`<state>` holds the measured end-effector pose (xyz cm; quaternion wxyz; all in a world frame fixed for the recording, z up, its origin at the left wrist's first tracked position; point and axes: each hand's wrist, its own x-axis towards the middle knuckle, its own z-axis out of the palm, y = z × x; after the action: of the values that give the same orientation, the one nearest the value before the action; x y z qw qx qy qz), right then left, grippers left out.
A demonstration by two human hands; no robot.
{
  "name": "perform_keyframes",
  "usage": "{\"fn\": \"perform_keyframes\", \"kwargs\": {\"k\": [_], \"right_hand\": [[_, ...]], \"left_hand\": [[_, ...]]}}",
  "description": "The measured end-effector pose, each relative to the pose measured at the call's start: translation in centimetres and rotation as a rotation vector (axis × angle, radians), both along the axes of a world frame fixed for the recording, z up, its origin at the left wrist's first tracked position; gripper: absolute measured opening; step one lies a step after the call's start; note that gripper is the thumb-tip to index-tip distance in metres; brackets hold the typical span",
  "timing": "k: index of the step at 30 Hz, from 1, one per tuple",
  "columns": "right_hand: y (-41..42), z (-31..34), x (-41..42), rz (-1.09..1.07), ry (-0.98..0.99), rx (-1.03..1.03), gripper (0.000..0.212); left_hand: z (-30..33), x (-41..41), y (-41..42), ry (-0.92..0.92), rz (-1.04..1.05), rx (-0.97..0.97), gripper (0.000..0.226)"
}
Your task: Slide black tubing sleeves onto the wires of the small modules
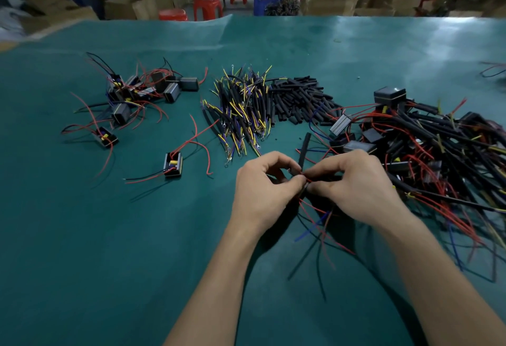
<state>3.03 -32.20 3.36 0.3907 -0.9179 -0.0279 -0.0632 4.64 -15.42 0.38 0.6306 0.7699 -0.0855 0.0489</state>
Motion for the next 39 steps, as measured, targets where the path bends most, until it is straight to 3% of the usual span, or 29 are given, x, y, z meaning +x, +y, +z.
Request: {"fn": "perform_keyframes", "kwargs": {"k": [4, 7, 13, 23, 33, 39], "right_hand": [[-0.3, -0.1, 0.3, 0.022, 0.112, 0.087, 0.023], [-0.2, -0.2, 0.5, 0.072, 0.114, 0.093, 0.023], [-0.6, 0.0, 0.2, 0.219, 0.132, 0.148, 0.022], [0.3, -0.2, 0.1, 0.144, -0.035, 0.111, 0.01], [1.7, 0.2, -0.7, 0.168, -0.227, -0.198, 0.009], [1.6, -0.1, -0.6, 0.119, -0.164, -0.092, 0.006]], "left_hand": [[0.1, 0.1, 0.5, 0.033, -0.056, -0.097, 0.021], [0.0, 0.7, 0.4, 0.028, -0.025, -0.107, 0.016], [0.1, 1.0, 0.3, 0.099, -0.106, -0.156, 0.033], [0.4, 1.1, 0.4, 0.158, -0.042, -0.186, 0.018], [0.4, 1.2, 0.3, 0.156, -0.039, -0.191, 0.014], [0.1, 1.4, 0.6, 0.15, 0.007, -0.236, 0.005]]}}
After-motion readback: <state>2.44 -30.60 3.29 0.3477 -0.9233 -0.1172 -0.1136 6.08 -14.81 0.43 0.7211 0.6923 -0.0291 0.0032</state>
